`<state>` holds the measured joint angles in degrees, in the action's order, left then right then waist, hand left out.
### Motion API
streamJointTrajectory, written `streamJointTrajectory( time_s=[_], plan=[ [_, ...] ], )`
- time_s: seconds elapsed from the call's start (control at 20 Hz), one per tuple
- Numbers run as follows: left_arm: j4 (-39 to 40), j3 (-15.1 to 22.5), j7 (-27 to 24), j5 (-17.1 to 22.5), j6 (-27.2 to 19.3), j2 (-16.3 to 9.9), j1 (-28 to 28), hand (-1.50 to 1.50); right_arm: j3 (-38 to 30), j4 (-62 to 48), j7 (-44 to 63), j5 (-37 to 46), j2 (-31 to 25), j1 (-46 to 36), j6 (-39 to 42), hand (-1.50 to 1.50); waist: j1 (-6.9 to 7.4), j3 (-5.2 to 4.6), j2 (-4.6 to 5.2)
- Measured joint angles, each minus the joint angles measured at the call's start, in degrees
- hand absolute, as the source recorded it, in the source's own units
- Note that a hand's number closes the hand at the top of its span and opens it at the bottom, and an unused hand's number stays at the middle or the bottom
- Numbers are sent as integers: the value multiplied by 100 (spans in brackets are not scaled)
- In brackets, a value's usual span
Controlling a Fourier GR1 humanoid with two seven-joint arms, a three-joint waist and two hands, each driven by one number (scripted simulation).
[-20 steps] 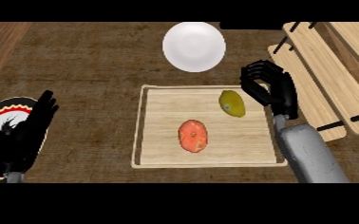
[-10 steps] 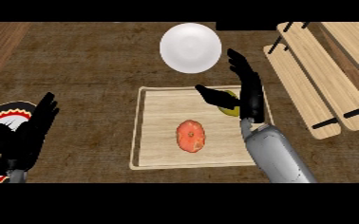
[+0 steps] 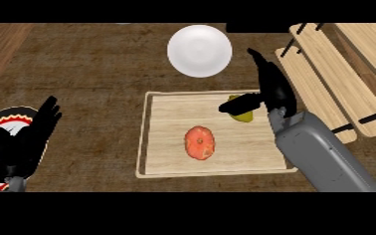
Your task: Pick the lemon from the tray and place it in the tiered shelf
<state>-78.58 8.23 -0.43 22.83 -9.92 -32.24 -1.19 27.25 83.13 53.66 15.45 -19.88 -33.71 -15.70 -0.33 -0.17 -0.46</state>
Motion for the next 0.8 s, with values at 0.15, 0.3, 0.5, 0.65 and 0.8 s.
streamJointTrajectory(
  time_s=[0.15,0.3,0.5,0.65,0.8],
  plan=[
    [-1,-22,56,-20,-13,-5,71,0,204,52,277,-370,-252,-123,930,-150,18,4,16],
    [101,-81,0,-4,109,-17,100,0,265,-50,468,-707,-403,-359,1687,-150,52,6,35],
    [190,-103,-75,-95,118,86,120,0,296,-182,468,-937,-573,-554,2389,-150,61,11,42],
    [135,-177,-44,-96,200,83,88,0,357,-392,404,-882,-544,-564,2626,-150,75,12,44],
    [57,-217,100,-175,154,166,144,0,278,-547,284,-832,-553,-494,2841,-150,66,15,45]
  ],
)
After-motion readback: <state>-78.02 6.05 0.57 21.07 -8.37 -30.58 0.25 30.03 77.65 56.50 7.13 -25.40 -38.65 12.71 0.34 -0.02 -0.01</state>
